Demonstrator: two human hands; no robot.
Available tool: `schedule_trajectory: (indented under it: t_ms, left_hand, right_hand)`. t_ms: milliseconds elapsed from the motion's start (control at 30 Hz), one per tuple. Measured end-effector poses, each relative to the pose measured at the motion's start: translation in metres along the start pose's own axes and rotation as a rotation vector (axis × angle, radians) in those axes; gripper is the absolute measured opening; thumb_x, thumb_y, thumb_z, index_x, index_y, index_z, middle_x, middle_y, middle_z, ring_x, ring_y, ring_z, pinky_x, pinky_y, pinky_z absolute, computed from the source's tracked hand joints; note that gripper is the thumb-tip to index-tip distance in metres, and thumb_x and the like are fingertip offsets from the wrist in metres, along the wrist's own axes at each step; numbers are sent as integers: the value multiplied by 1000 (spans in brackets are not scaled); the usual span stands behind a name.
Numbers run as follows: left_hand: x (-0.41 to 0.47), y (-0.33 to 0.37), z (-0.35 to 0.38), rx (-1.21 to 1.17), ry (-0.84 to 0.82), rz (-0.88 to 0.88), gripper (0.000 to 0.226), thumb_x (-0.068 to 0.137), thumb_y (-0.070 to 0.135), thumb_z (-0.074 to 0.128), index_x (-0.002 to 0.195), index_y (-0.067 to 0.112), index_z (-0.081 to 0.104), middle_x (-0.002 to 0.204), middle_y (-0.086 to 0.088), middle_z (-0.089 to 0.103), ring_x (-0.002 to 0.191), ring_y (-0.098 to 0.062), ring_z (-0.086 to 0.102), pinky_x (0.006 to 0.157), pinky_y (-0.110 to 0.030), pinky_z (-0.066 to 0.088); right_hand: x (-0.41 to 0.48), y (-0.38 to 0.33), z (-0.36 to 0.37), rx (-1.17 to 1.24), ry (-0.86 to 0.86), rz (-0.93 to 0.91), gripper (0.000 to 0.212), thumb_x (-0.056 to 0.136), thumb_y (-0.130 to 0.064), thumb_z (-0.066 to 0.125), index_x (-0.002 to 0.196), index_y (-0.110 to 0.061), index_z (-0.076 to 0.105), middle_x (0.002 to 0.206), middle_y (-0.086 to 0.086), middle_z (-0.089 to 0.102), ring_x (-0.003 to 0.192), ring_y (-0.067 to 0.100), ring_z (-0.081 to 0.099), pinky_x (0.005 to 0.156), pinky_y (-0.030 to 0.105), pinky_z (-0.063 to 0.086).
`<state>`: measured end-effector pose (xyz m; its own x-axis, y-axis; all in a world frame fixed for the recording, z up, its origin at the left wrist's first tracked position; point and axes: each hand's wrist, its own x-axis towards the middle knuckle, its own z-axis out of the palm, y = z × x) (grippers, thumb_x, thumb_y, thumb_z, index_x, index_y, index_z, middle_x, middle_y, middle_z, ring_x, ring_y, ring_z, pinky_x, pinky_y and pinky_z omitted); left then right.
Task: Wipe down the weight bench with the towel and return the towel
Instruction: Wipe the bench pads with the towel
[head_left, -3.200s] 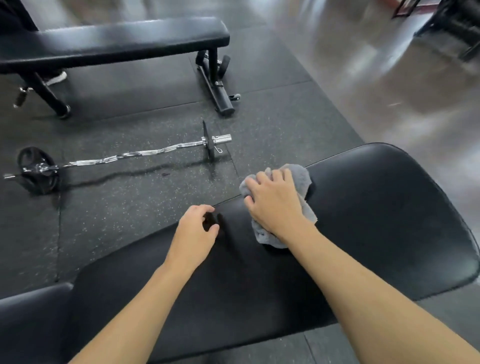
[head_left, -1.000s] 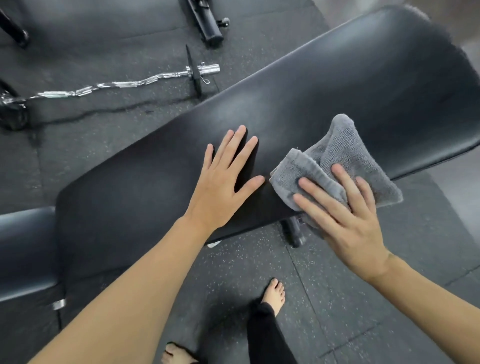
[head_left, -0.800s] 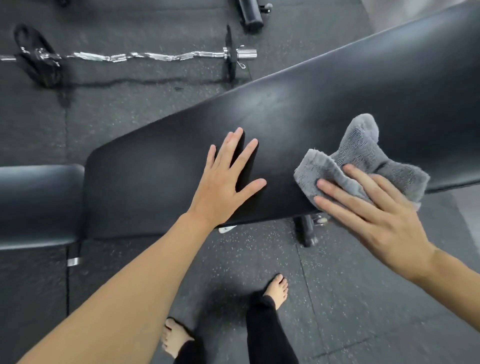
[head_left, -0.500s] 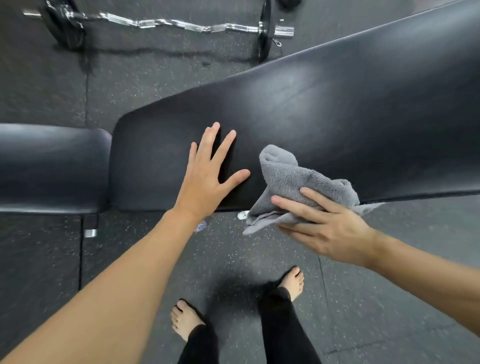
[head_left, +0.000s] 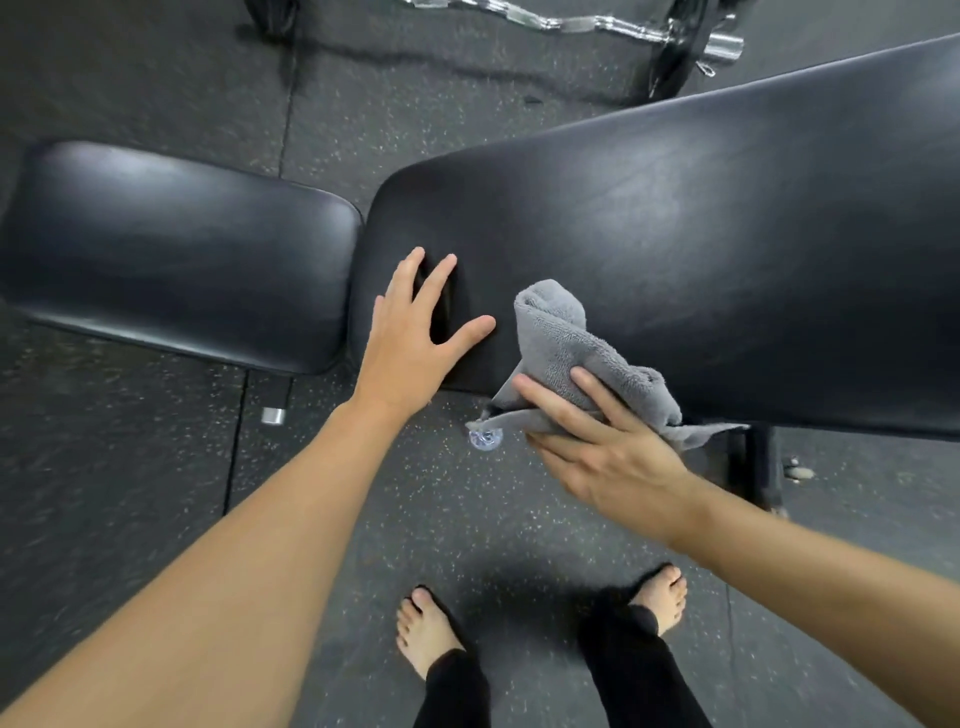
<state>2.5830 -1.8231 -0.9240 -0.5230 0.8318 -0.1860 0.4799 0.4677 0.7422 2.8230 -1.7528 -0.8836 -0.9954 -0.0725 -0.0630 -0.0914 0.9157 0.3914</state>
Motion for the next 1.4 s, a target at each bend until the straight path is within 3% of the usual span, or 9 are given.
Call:
schedule_trajectory:
  t_ms: [67, 167, 333, 567, 800, 900, 1000, 1200, 1400]
  left_hand:
    - [-2, -19, -10, -15, 0, -68, 74, 89, 63, 57, 155, 38, 33, 168, 8, 15, 154, -14, 19, 123, -45, 25]
    - [-1, -43, -24, -13, 27, -97, 58, 97, 39, 59, 152, 31, 40, 164, 5, 26, 150, -14, 29, 116, -38, 34]
    - [-6, -58, -39, -4, 45, -103, 39, 101, 10, 45, 139, 13, 56, 149, 0, 49, 133, -16, 49, 101, -22, 34]
    - [-8, -15, -15, 35, 53, -140, 52, 104, 34, 49, 152, 18, 42, 165, -4, 28, 153, -20, 23, 120, -36, 23]
    - [-3, 61, 35, 135, 183, -402, 64, 106, 45, 33, 158, 10, 25, 168, -16, 15, 154, -39, 10, 122, -58, 15]
    - [-7, 102, 54, 153, 166, -342, 64, 106, 47, 29, 161, 14, 19, 170, -15, 9, 156, -40, 3, 123, -59, 8]
    - [-6, 148, 72, 166, 137, -229, 64, 106, 48, 28, 161, 17, 18, 170, -13, 6, 156, -40, 0, 123, -60, 4]
    - [4, 235, 103, 220, 73, -8, 65, 105, 50, 27, 162, 22, 14, 171, -8, 3, 156, -38, -3, 124, -58, 2]
    - [10, 292, 120, 219, 52, 125, 79, 94, 64, 10, 162, 25, 14, 172, -4, 3, 157, -36, -4, 124, -58, 3]
  right_hand:
    - [34, -18, 3, -23, -95, -32, 38, 96, -8, 38, 113, -14, 71, 132, 3, 66, 153, 39, 13, 120, 63, -2]
    - [97, -41, 4, 2, -245, -26, 28, 92, -19, 54, 114, -20, 72, 143, 3, 59, 153, 39, 12, 121, 64, -1]
    - [160, -64, 0, 177, -271, 96, 19, 89, -22, 60, 101, -27, 74, 129, 0, 67, 150, 34, 20, 122, 57, 8]
    - [57, -29, -2, -35, -221, -2, 26, 86, -19, 59, 107, -18, 75, 134, 1, 66, 151, 35, 23, 119, 62, 11]
    - [-66, 32, -29, 92, -10, 134, 20, 86, -7, 58, 94, -14, 75, 102, -5, 74, 151, 36, 21, 119, 64, 13]
    - [-108, 64, -45, 196, 82, 201, 20, 86, -4, 58, 89, -17, 74, 93, -7, 73, 145, 34, 38, 114, 65, 25]
    - [-135, 90, -63, 287, 114, 223, 27, 86, -8, 50, 93, -19, 74, 108, -9, 74, 139, 34, 47, 111, 65, 30]
    - [-193, 203, -107, 301, 223, 789, 25, 83, -10, 55, 98, -14, 75, 114, 0, 74, 108, 36, 64, 97, 54, 46]
    - [-262, 320, -135, 198, -85, 1133, 55, 81, -30, 40, 131, -15, 58, 153, 5, 47, 130, 37, 49, 105, 61, 34]
